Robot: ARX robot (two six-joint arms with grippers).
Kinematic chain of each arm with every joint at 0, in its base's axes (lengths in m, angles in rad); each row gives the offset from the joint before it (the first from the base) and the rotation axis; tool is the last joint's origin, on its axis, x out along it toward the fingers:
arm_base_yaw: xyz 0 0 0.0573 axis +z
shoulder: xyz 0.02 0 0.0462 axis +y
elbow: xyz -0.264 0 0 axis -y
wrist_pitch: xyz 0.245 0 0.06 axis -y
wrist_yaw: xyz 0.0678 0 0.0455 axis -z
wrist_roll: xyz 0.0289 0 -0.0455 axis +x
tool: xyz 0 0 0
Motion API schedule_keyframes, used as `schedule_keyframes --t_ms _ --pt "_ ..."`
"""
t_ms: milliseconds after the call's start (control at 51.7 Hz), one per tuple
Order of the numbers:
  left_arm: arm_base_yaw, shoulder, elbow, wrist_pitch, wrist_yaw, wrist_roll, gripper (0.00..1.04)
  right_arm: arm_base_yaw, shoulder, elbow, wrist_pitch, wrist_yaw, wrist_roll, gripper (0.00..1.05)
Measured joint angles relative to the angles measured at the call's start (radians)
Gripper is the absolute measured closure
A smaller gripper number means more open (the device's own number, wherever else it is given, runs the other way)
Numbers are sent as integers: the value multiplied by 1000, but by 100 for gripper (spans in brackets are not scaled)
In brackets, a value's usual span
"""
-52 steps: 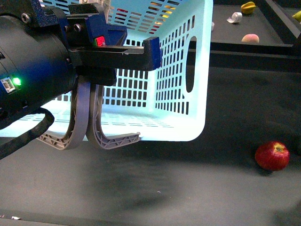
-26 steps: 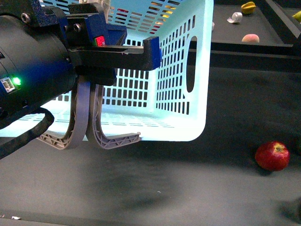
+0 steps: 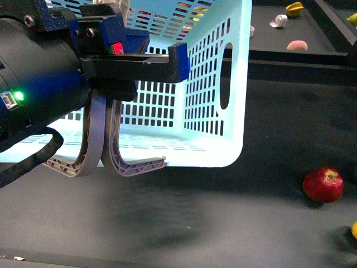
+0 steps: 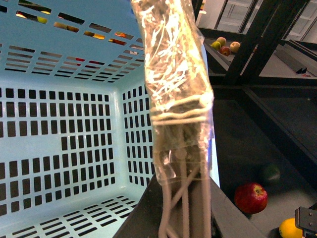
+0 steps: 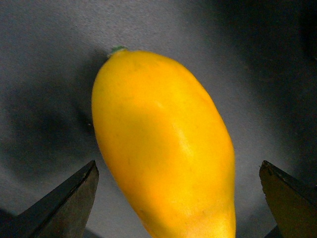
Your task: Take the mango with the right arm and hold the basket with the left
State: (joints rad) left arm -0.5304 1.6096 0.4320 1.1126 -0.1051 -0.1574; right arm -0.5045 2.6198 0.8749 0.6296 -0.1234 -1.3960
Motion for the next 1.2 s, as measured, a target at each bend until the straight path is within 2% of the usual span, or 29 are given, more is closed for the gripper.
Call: schedule_keyframes --t_ms 368,542,580,658,967,1199 --pt "0 0 0 0 0 0 98 8 52 0 26 8 25 8" --pt "0 0 0 0 0 0 98 -1 62 5 38 11 33 33" --pt "0 0 0 0 0 0 98 -3 62 6 39 9 37 41" --pt "0 0 0 0 0 0 98 -5 61 5 41 2 44 47" --pt "0 0 0 0 0 0 98 5 -48 -71 94 -82 165 48" --pt "0 0 0 0 0 0 98 56 -303 -177 141 -200 409 48"
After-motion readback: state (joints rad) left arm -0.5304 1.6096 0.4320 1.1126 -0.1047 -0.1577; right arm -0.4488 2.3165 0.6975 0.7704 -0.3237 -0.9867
